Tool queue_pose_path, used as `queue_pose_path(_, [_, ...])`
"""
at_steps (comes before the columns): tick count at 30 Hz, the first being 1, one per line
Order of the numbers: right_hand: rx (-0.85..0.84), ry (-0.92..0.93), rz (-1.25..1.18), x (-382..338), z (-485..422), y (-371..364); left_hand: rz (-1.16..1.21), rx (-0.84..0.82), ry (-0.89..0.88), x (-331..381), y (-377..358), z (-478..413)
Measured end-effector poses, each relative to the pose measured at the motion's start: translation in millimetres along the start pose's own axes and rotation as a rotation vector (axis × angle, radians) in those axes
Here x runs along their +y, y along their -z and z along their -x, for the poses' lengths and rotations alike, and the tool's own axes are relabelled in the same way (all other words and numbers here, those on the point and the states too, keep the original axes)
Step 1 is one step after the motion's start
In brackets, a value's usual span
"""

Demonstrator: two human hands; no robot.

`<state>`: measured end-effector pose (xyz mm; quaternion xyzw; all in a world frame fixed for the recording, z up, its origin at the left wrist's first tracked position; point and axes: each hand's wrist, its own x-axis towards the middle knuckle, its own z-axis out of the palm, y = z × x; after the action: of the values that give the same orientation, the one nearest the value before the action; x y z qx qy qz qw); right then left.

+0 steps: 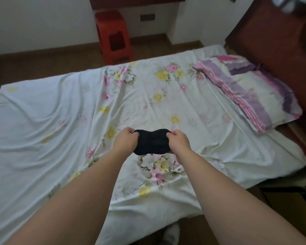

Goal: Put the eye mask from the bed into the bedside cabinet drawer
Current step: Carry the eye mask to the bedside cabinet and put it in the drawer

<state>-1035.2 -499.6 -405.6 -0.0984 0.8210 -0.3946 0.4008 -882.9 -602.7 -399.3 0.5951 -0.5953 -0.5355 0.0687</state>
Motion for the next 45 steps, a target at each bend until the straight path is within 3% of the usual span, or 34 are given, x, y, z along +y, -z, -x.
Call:
queue_pose_path(16, [-0.04,0.033,-0.315,-69,129,29,0.332,-0.174,0.037,91,57,127])
queue_pose_path(26, [-0.016,0.077,-0.423,-75,152,22,0.27,-0.182,-0.04,99,55,143])
queue_pose_path(34, [-0.117,0.051,-0.495,-80,159,19,0.238,-0.193,-0.059,94,54,139])
queue_pose_path(40, [-0.145,0.121,-0.445,-78,161,20,0.132,-0.114,-0.211,89,50,140])
queue_pose_path(45, [-0.186,0.133,-0.415,-77,162,26,0.052,-0.047,-0.22,86,54,135])
